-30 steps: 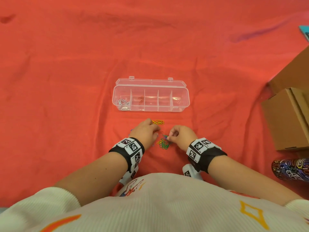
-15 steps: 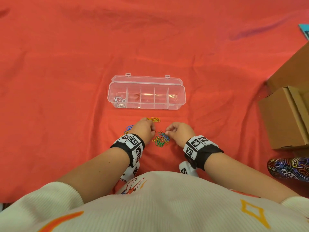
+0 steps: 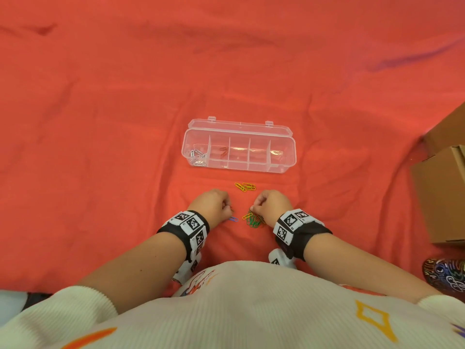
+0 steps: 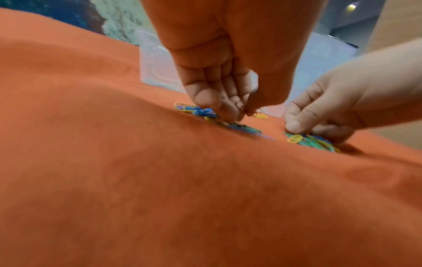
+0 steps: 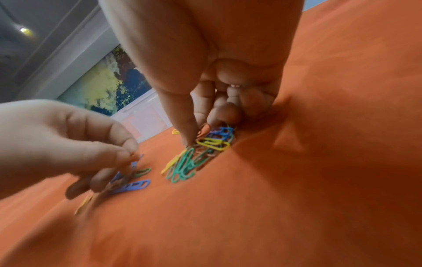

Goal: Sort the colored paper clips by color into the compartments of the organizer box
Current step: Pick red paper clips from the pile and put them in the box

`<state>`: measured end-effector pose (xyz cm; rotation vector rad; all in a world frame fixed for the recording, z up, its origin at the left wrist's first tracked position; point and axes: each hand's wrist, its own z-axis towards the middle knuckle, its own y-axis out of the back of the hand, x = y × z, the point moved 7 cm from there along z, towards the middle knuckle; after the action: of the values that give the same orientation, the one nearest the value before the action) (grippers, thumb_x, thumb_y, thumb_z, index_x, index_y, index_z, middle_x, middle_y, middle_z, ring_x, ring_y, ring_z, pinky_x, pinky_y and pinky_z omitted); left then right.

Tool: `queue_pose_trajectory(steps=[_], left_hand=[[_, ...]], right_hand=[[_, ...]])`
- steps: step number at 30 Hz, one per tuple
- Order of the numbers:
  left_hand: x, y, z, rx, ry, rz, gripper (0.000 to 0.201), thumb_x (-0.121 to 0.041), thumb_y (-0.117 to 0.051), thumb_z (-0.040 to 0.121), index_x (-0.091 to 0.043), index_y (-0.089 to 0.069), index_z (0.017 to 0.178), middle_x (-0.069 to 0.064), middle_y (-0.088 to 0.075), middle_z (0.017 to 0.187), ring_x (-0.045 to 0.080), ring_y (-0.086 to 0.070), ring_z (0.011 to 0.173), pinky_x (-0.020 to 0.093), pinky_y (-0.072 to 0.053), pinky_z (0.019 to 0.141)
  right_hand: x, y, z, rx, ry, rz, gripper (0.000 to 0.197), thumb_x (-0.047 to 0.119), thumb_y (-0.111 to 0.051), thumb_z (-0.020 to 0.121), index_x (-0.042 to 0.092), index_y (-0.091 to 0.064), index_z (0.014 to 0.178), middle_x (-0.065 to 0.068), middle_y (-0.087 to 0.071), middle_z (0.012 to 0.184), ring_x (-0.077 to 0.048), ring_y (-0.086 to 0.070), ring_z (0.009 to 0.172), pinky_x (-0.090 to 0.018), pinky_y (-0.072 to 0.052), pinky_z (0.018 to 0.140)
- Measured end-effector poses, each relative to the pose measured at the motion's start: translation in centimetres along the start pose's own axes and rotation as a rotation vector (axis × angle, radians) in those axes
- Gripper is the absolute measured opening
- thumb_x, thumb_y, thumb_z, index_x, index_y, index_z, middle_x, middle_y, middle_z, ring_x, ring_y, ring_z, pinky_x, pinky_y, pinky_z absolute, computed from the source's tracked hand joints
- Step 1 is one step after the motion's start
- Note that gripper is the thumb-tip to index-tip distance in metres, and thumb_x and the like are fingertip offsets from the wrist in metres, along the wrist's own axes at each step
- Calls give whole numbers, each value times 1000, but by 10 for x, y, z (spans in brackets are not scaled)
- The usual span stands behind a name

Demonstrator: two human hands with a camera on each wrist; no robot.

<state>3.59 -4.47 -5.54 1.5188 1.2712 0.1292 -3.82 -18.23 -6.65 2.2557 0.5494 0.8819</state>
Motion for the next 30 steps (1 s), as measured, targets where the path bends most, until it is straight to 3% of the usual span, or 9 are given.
queue_pose_trajectory(steps=[5,8,14,16,19,22,24,26,30], left_hand=[[21,14,-6,-53,81,-395,16,-7,-61,76,-22,-64,77,-4,-59,64,-3,-53,48,17,-46,58],[24,20,-10,-19,117,-583,19,3,-53,82,-10,-64,91,2,-57,59,-3,-50,34,10,-43,41],[25,40,-5,-48,59,-594,24,3,-53,82,-17,-66,83,4,-61,63,-5,-57,43,12,-50,55],[25,51,0,-87,37,-559,25,0,-56,79,-23,-68,80,5,-62,64,-4,-57,45,18,-51,60],[20,67,11,-114,11,-540,22,-2,-57,80,-17,-70,88,3,-65,63,-5,-58,45,11,-51,58],[15,85,22,-179,8,-578,19,-2,-58,83,-10,-69,95,-3,-61,60,-5,-55,41,12,-51,55],[16,97,31,-243,12,-574,17,-4,-61,82,-11,-69,95,-5,-60,60,-4,-54,41,13,-50,51],[19,107,38,-293,34,-558,15,-7,-65,80,-13,-70,92,-7,-61,62,3,-55,48,20,-49,55],[24,118,51,-338,68,-469,10,-13,-72,75,-19,-70,83,-8,-60,61,14,-57,63,29,-47,64]], right_hand=[[-5,9,1,-110,43,323,26,19,-72,77,25,-53,61,9,-53,55,-1,-48,38,-19,-39,45],[7,13,-1,-46,91,442,21,10,-70,79,22,-57,68,2,-56,53,0,-49,30,-13,-39,36],[37,13,-1,66,107,561,9,2,-66,81,10,-65,83,-5,-59,52,-14,-54,41,-19,-46,42],[47,16,0,86,116,534,10,4,-67,81,14,-66,79,-3,-59,49,-12,-53,40,-18,-46,42],[64,23,6,78,137,519,11,3,-66,82,12,-67,77,-2,-59,51,-7,-53,37,-16,-47,44],[78,34,15,30,126,569,13,-1,-60,85,-2,-66,97,-5,-60,57,-12,-58,47,-26,-54,60],[87,41,19,30,119,583,20,-2,-53,89,-3,-65,105,-6,-61,62,-22,-60,59,-35,-54,77],[98,49,23,35,119,595,25,-4,-47,91,-4,-62,110,-7,-61,67,-28,-62,69,-35,-53,82],[109,59,30,8,73,585,19,-4,-51,89,7,-62,101,-5,-55,62,-3,-56,33,-14,-47,39]])
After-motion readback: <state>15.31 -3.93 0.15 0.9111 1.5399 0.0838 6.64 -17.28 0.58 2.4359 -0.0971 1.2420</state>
